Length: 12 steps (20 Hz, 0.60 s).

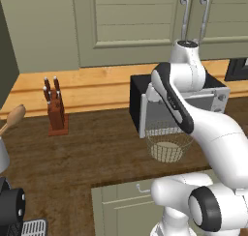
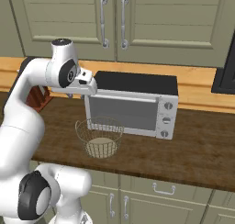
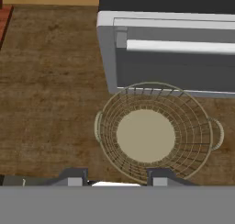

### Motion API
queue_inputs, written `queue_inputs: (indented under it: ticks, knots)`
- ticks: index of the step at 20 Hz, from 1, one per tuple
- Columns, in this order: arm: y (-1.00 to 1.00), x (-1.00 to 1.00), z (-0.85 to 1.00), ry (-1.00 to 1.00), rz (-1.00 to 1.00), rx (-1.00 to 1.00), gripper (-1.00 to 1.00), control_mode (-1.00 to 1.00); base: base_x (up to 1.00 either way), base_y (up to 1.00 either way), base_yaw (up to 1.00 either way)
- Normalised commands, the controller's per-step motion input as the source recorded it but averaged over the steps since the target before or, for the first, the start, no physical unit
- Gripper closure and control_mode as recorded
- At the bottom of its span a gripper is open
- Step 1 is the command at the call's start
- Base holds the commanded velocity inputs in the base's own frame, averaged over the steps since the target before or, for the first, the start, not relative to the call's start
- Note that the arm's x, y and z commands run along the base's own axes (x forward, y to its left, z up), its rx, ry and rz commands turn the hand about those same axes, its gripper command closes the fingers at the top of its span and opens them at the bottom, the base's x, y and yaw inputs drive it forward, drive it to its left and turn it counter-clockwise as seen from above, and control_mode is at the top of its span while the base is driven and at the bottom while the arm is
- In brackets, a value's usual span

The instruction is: Open the cabinet, pick up the bread from the cabinet and place it in the basket. Then move the basket to the dining counter.

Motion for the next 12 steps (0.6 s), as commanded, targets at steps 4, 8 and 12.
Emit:
queue_inputs:
  ticks: [4, 8, 12]
  knots:
    - [-0.06, -0.04, 0.04, -0.1, -0.01, 0.01, -1.0, -1.0, 0.0, 0.0, 0.0]
    - [-0.24, -0.25, 0.82, -0.49, 0.0, -0.01, -1.0, -1.0, 0.0, 0.0, 0.0]
    - [-0.25, -0.05, 0.93, -0.55, 0.0, -0.02, -1.0, -1.0, 0.0, 0.0, 0.0]
